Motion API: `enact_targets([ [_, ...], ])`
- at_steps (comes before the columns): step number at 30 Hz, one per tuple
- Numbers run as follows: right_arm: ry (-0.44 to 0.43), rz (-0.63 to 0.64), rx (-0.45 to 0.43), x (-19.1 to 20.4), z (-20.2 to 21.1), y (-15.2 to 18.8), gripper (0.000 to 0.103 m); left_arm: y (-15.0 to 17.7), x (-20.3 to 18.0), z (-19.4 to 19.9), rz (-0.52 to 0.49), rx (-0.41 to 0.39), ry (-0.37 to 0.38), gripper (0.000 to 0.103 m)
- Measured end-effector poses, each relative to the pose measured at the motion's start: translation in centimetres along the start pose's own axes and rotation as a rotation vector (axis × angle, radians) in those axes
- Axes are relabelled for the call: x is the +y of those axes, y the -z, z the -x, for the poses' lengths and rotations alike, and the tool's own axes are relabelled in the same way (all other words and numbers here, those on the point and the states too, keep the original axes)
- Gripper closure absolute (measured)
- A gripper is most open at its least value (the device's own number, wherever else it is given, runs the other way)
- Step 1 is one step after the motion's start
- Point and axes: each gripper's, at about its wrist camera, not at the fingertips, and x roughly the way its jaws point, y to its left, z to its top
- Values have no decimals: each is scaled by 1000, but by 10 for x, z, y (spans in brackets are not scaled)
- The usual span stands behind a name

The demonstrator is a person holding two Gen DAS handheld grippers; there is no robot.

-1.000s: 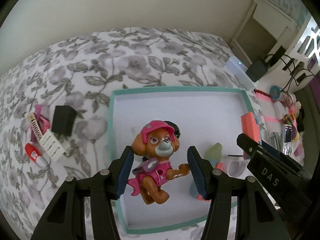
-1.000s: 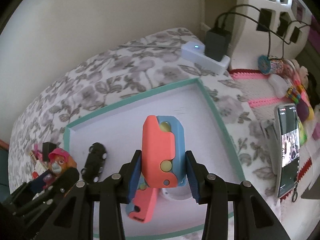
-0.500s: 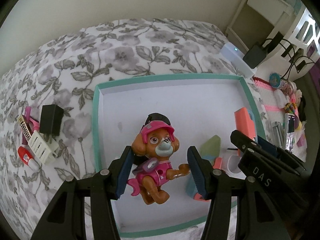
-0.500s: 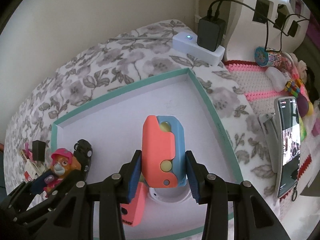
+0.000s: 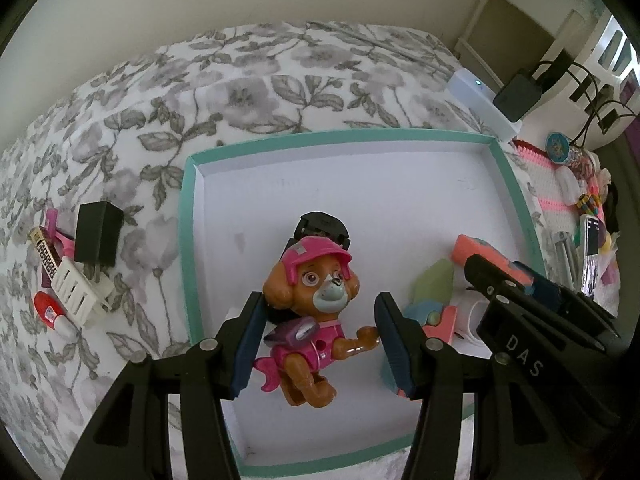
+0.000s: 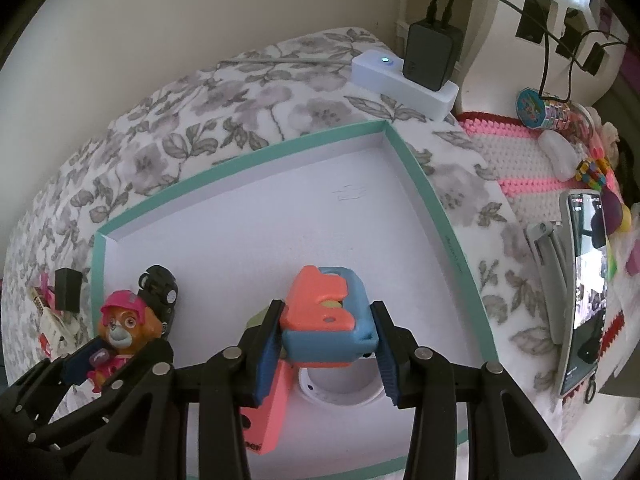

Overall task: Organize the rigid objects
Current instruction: 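Lower the phone case and toy dog into the tray and open both tools, then lift both open tools out of the tray toward the remaining pile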

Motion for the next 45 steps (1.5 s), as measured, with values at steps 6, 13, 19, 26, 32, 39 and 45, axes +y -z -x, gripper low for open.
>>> enact_targets([
  [6,18,5,-19,1,7,-2,46,-3,2,9,-7,-16,-14,43],
  [13,16,-1,-78,2,26,-6,45,-5,7,21,3,-40,-20,39],
  [19,7,11,-124,8,41,-8,46,-5,22,30,32,-63,-77,39],
  [26,4,30,-126,13,42,-7,46,-6,49,35,98,-77,-117,39],
  [32,10,85,-97,27,33,-2,36,-5,75,35,158,-82,-153,26],
  [39,26,141,-86,41,28,2,20,-3,103,38,224,-101,-188,14],
  [45,23,168,-75,47,24,4,6,0,121,41,269,-114,-201,14],
])
